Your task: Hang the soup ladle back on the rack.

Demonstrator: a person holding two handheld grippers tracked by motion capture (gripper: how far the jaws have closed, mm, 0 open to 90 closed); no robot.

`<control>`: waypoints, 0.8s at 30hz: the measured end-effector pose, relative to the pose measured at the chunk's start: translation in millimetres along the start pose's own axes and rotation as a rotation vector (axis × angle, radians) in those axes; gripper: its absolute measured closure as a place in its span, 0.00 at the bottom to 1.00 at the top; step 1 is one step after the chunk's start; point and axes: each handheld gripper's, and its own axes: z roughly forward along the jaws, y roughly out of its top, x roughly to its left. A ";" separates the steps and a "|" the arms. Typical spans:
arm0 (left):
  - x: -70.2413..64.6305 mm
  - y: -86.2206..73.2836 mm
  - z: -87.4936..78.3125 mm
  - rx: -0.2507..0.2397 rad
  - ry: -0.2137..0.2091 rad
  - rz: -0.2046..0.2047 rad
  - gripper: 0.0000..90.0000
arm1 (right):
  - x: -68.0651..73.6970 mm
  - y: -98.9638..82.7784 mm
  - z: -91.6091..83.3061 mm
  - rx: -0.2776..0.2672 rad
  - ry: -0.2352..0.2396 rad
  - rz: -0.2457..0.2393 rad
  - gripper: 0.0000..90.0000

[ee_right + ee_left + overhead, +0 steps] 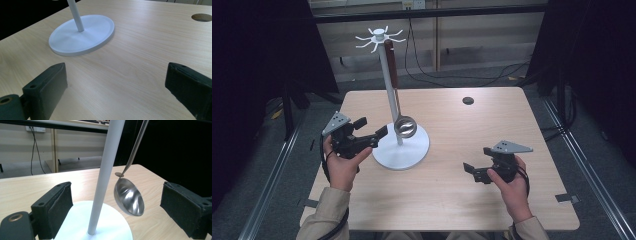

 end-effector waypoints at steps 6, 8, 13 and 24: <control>1.2 -10.5 -2.7 0.019 -0.001 -0.006 0.11 | -0.2 -0.4 -0.3 0.002 -0.001 -0.002 0.04; 1.3 -13.5 -3.2 0.016 -0.004 -0.010 0.11 | -0.2 -0.3 -0.6 0.003 0.000 -0.002 0.04; 2.4 -20.9 -6.5 0.017 -0.004 -0.009 0.11 | -0.1 -0.3 -0.8 0.002 0.000 -0.003 0.04; 5.3 -40.8 -10.4 0.055 -0.007 -0.011 0.11 | -0.1 -2.1 0.0 0.007 0.001 0.000 0.04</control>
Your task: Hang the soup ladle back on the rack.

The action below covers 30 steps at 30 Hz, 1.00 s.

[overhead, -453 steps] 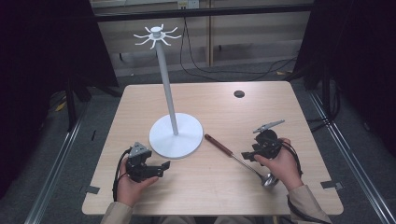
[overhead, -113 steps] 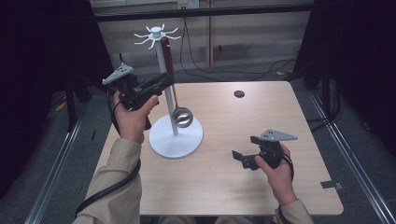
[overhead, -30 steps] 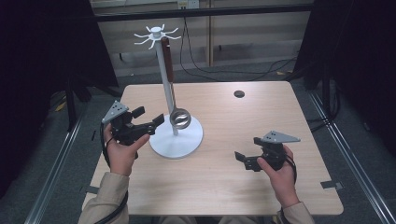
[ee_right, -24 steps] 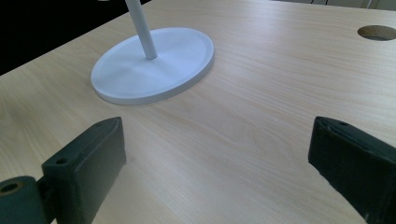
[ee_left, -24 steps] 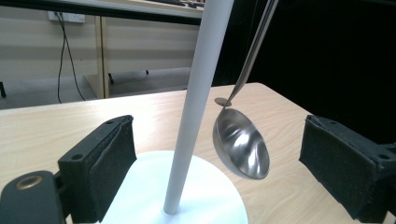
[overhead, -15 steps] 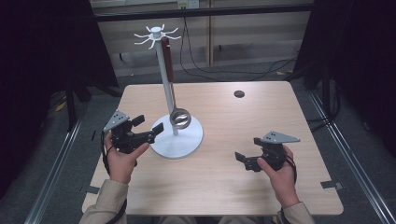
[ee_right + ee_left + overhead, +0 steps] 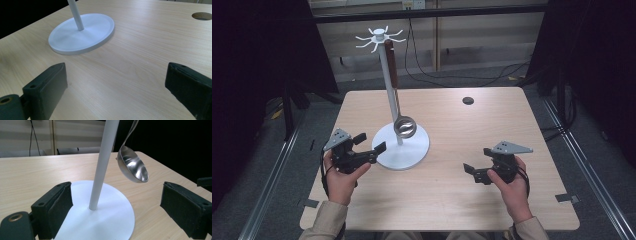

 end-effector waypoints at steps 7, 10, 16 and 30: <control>2.5 -8.6 -1.6 0.006 -0.020 0.008 0.11 | -0.2 -0.8 0.4 0.003 0.000 -0.001 0.04; 3.3 -13.2 -1.8 0.009 -0.023 0.005 0.11 | -0.9 -1.6 0.5 0.004 0.002 -0.003 0.04; 4.4 -20.0 -1.2 0.023 -0.037 0.004 0.10 | 0.1 -3.5 2.2 0.015 0.003 0.000 0.04; 10.4 -40.2 0.2 0.041 -0.046 0.003 0.04 | 1.9 -5.7 4.3 0.026 0.010 -0.009 0.04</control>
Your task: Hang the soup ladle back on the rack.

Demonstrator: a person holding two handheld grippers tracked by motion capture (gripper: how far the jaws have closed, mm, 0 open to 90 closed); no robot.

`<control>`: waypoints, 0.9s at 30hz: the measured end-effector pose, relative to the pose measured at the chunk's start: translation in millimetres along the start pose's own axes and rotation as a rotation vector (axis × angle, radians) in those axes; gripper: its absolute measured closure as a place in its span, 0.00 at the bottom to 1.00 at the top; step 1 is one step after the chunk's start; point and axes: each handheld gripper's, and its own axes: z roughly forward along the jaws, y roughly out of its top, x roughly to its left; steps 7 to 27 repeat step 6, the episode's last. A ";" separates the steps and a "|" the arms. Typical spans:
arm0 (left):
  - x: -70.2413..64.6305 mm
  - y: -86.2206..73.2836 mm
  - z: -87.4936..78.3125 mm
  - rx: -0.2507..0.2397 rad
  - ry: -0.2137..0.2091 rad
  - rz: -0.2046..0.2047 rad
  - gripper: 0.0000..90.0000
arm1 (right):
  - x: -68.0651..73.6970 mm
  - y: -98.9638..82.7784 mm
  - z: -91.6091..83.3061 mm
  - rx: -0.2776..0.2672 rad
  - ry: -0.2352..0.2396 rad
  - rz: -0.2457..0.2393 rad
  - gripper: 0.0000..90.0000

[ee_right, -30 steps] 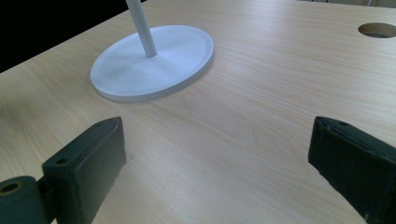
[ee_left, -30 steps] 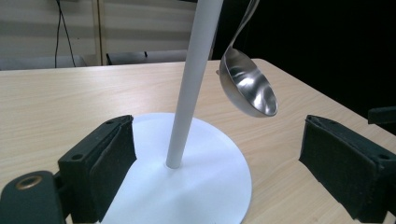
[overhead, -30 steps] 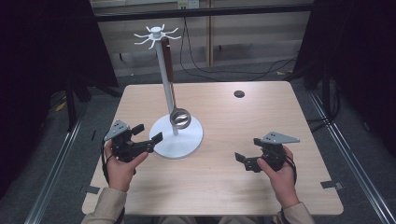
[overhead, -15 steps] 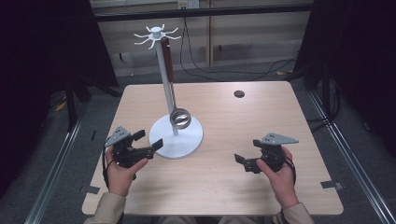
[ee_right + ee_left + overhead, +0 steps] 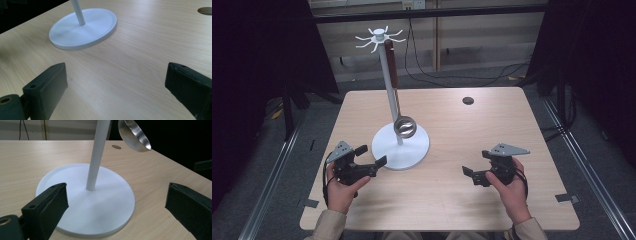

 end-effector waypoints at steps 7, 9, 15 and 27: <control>0.1 -1.3 -2.1 -0.014 -0.008 0.001 0.04 | 2.2 0.8 2.0 0.004 0.004 -0.011 0.04; 0.1 -1.3 -2.1 -0.014 -0.008 0.001 0.04 | 2.2 0.8 2.0 0.004 0.004 -0.011 0.04; 0.1 -1.3 -2.1 -0.014 -0.008 0.001 0.04 | 2.2 0.8 2.0 0.004 0.004 -0.011 0.04; 0.1 -1.3 -2.1 -0.014 -0.008 0.001 0.04 | 2.2 0.8 2.0 0.004 0.004 -0.011 0.04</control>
